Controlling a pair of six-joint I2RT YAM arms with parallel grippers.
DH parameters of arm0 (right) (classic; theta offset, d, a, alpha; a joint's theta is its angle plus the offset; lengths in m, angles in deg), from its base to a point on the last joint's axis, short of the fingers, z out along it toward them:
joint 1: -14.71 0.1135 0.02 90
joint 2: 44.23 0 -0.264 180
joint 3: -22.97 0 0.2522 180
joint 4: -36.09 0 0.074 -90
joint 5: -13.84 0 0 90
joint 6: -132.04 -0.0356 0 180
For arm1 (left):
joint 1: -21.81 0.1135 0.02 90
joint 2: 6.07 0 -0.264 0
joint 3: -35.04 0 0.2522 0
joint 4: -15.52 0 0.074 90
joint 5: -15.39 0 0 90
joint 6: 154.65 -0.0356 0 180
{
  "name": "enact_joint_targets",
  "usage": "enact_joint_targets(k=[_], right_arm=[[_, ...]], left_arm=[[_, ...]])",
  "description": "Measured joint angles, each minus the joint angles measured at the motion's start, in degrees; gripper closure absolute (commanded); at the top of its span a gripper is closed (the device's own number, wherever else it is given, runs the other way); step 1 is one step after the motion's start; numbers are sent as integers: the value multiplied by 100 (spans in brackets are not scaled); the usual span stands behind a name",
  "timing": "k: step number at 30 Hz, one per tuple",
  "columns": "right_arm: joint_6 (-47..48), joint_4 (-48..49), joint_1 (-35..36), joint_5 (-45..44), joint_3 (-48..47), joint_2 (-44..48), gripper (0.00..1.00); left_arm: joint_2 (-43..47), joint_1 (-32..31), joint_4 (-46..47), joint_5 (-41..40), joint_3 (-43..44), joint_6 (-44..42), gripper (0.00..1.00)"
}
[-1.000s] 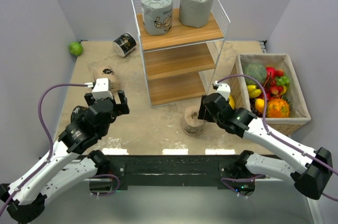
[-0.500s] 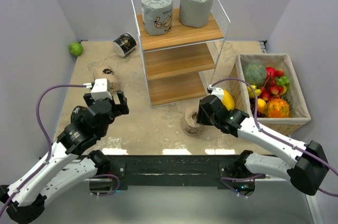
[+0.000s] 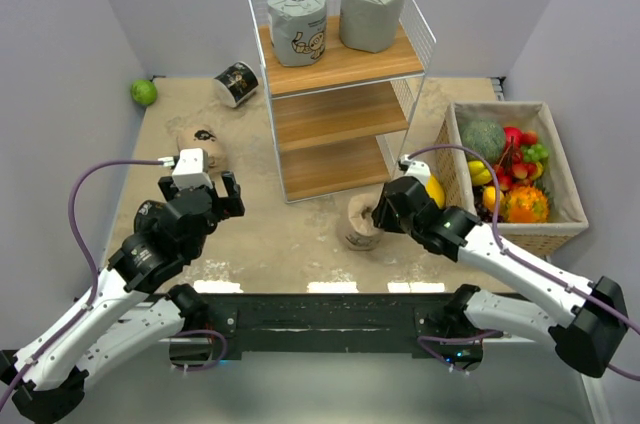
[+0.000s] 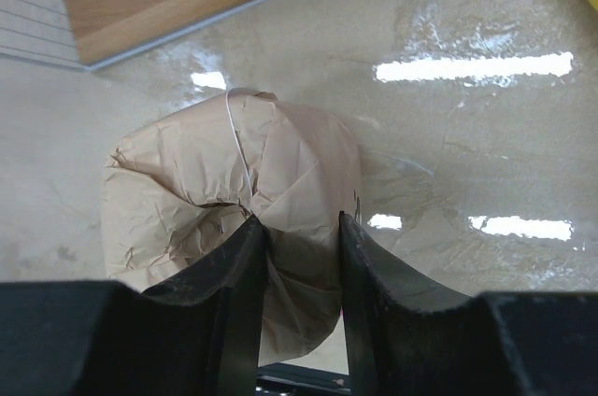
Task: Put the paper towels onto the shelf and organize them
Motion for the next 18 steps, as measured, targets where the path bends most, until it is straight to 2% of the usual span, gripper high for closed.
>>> enact_joint_targets(k=[9, 18], right_arm=[[-146, -212, 0, -66, -1141, 599, 70], [-184, -179, 0, -487, -2562, 280, 69]], left_arm=[[2, 0, 7, 0, 0, -2, 4], [57, 0, 15, -2, 0, 0, 3]])
